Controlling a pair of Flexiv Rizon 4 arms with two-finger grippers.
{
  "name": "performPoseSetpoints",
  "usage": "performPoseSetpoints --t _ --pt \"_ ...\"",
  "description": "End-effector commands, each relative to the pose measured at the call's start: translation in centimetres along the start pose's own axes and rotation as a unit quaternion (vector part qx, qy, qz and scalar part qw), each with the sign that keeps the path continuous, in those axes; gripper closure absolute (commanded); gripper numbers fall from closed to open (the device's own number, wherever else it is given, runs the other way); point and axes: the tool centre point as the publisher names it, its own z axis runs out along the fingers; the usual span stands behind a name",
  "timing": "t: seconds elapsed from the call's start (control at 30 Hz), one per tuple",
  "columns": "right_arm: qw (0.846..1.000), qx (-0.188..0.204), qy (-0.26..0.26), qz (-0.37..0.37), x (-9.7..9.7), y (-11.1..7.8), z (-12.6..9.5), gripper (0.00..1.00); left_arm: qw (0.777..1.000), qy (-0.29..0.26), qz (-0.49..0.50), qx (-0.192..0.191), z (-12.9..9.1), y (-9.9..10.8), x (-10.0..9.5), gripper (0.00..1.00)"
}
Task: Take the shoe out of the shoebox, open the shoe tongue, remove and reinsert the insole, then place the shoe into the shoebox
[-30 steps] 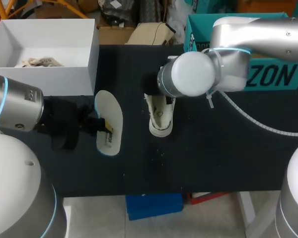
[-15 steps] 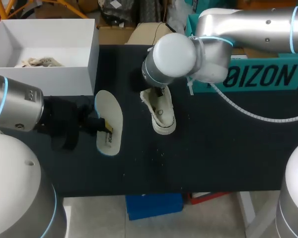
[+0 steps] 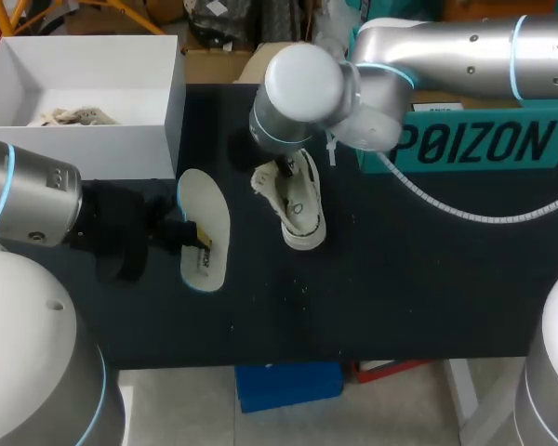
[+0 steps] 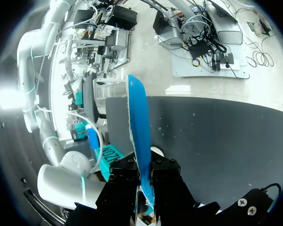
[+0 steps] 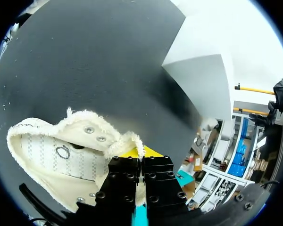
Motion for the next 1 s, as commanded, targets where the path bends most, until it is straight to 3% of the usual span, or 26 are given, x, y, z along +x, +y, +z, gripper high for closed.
performPoseSetpoints --t 0.03,0.47,0.7,1.0 --pt "1.000 -0.004 0.006 -0.001 -0.5 0.4 1.4 1.00 1.000 0.000 0.001 0.000 -0.1 -0.1 0.1 1.00" --pt "0.998 -0.031 -0.019 0.047 -2.1 -0.1 1.4 1.00 1.000 0.000 0.001 0.000 -0.1 -0.1 0.1 1.00" --pt "0.994 -0.037 -0.032 0.099 -1.9 -1.4 1.1 1.00 1.000 0.000 0.001 0.000 -0.1 -0.1 0.1 1.00" --pt "0.994 -0.034 -0.038 0.098 -1.2 -2.4 -0.2 1.00 1.000 0.000 0.001 0.000 -0.1 -0.1 0.1 1.00"
